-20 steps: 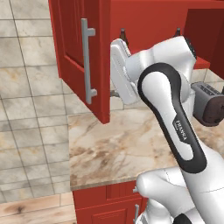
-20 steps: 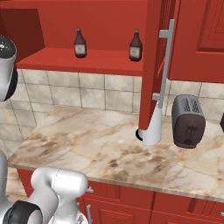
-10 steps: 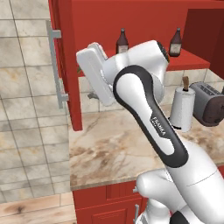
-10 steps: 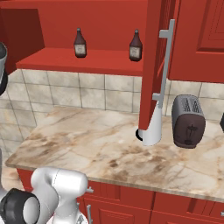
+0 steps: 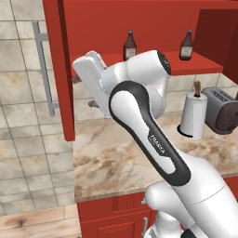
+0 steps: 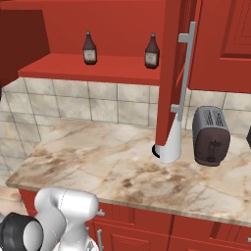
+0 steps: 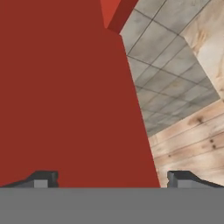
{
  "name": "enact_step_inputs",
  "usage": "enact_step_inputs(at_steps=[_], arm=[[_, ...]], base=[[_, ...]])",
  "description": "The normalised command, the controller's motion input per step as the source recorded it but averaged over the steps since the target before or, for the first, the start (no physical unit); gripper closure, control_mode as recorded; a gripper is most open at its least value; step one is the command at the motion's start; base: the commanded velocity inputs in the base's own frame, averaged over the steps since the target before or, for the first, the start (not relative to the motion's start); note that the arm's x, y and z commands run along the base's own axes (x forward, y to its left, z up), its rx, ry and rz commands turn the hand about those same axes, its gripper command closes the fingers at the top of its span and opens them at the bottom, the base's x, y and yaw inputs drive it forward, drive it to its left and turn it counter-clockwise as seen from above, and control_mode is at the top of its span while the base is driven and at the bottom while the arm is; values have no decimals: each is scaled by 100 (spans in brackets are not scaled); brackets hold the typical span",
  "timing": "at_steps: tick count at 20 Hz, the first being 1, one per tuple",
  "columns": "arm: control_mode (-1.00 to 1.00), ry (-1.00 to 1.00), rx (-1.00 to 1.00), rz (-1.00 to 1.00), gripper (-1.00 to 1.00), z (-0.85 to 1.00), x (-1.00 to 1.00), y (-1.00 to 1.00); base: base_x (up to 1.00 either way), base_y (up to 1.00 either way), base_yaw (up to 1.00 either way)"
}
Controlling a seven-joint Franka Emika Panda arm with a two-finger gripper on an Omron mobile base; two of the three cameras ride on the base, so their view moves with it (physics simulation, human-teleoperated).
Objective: Move the ketchup and ketchup from the cabinet to the dining counter.
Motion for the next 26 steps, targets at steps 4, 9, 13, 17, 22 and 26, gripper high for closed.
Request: enact_step_inputs(at_steps=[4,9,13,17,22,26], arm=[[-100,0,-9,-10,-100,-1,2,-36],[-100,-2,-11,-3,-100,0,0,-50],[-100,-7,-17,0,-100,2,0,-51],[-100,-13,-20,0,-100,1,-1,-51],[-100,-20,-29,0,-100,0,-4,-51],[-100,-20,-28,0,-100,0,0,-50]], base=[[0,0,0],[0,0,0],[0,0,0],[0,0,0],[0,0,0],[0,0,0]])
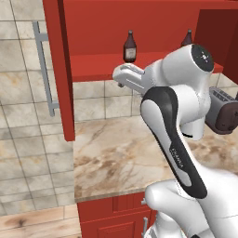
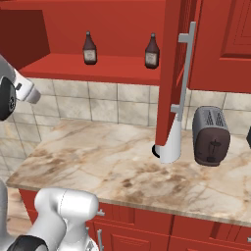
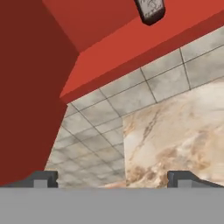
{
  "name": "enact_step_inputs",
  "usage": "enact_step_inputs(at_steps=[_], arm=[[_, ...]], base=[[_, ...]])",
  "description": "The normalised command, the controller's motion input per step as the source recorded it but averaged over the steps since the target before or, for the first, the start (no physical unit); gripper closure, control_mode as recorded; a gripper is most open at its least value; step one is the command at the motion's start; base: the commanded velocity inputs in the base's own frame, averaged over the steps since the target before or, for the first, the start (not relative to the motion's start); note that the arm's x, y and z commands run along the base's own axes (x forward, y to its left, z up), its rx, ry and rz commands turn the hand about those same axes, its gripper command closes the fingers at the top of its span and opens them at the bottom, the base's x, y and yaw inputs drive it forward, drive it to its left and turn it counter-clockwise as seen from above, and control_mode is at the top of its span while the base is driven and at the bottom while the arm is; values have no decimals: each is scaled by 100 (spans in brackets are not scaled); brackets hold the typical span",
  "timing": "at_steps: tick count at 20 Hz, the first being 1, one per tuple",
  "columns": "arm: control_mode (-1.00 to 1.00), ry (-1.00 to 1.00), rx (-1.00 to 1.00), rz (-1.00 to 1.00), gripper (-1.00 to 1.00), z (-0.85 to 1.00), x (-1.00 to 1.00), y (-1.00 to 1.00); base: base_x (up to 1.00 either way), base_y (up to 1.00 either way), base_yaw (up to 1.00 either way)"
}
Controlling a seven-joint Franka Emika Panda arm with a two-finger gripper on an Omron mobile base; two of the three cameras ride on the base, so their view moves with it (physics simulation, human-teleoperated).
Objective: Move the ketchup and ketchup from the cabinet to the dining counter.
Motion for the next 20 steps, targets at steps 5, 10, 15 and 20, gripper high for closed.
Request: enact_step_inputs(at_steps=[5,10,15,20], arm=[[-100,-18,-20,0,-100,5,0,-49],[-100,-10,-7,0,-100,17,6,-46],[-100,0,-2,-6,-100,26,11,-36],[-100,-1,-6,-9,-100,26,21,-27]], base=[[0,0,0],[0,0,0],[0,0,0],[0,0,0]])
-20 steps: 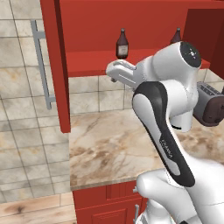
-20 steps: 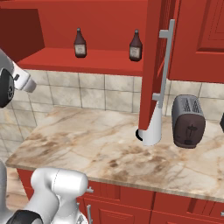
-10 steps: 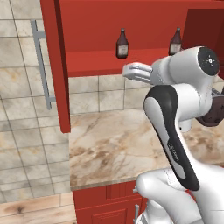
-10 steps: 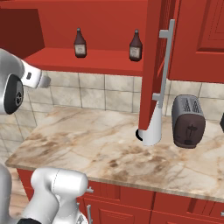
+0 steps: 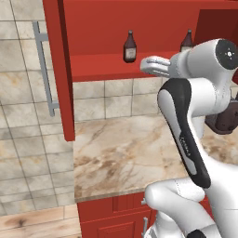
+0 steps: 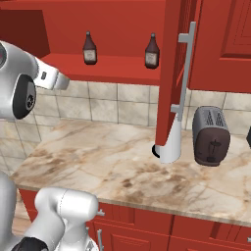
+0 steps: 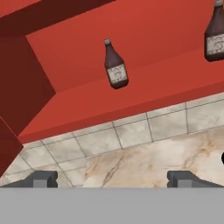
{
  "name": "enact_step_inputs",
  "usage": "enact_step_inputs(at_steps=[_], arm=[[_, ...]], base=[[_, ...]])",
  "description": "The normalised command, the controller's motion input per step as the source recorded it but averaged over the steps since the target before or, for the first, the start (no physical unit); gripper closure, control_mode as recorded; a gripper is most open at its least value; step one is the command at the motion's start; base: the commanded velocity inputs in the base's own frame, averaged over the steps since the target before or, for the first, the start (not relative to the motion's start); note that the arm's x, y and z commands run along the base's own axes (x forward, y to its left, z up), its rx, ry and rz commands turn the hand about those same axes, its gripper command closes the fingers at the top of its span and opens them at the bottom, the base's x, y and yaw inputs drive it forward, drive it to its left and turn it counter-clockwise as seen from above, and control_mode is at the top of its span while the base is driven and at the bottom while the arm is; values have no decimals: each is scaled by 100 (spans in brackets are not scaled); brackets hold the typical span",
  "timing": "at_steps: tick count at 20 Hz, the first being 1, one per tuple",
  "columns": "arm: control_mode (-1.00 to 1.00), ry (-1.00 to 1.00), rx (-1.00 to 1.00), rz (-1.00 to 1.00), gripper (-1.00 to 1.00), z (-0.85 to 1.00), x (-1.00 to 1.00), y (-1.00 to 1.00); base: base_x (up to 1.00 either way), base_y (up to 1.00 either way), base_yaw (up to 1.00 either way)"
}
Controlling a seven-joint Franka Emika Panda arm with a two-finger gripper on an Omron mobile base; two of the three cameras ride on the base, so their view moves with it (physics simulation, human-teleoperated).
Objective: Move the ketchup and ketchup from the cabinet to the dining counter.
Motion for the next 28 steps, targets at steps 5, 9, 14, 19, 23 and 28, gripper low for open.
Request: enact_step_inputs(at_steps=[5,9,14,19,23,28], arm=[[-100,-12,-12,-5,-100,17,30,-13],[-100,-15,-15,0,-100,15,27,-16],[-100,0,-7,0,-100,19,32,-9],[-100,0,-3,0,-100,16,40,-1],[-100,0,-3,0,-100,18,40,0],[-100,1,-3,1,-100,4,39,-1]], base=[[0,0,0],[0,0,0],[0,0,0],[0,0,0],[0,0,0],[0,0,0]])
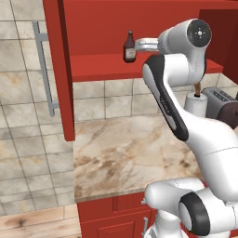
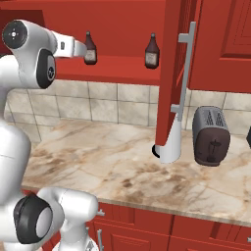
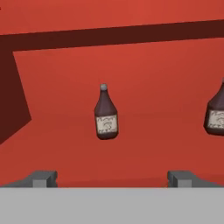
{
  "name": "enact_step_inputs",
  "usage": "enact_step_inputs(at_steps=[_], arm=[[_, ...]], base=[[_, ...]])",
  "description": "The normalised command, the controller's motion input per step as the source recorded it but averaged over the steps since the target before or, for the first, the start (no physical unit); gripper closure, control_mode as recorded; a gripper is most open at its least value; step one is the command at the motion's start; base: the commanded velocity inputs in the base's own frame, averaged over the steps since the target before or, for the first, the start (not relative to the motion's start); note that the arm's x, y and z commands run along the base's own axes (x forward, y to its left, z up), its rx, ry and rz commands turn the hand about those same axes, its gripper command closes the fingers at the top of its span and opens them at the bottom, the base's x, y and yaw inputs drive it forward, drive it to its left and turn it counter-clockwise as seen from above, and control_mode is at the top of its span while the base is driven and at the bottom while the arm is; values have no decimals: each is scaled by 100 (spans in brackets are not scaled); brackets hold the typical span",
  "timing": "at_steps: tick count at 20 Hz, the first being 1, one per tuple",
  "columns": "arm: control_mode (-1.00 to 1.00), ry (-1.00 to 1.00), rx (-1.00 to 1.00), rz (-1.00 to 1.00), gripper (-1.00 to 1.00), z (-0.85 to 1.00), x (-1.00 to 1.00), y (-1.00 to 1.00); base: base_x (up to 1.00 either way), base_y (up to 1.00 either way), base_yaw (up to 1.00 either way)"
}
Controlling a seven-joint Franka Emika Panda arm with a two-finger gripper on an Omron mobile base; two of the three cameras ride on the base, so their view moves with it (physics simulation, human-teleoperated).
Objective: Move the ketchup and ketchup from the cabinet to the dining counter.
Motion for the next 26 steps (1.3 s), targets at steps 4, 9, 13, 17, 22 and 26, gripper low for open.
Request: enact_step_inputs(at_steps=[4,9,13,17,22,26], arm=[[-100,3,-3,3,-100,0,41,0],[-100,7,-1,4,-100,0,45,0],[-100,4,-6,4,-100,-1,36,0],[-100,0,-8,2,-100,-9,36,1],[-100,0,-9,1,-100,-10,35,4],[-100,0,0,0,-100,0,36,4]], base=[[0,0,0],[0,0,0],[0,0,0],[0,0,0],[0,0,0],[0,0,0]])
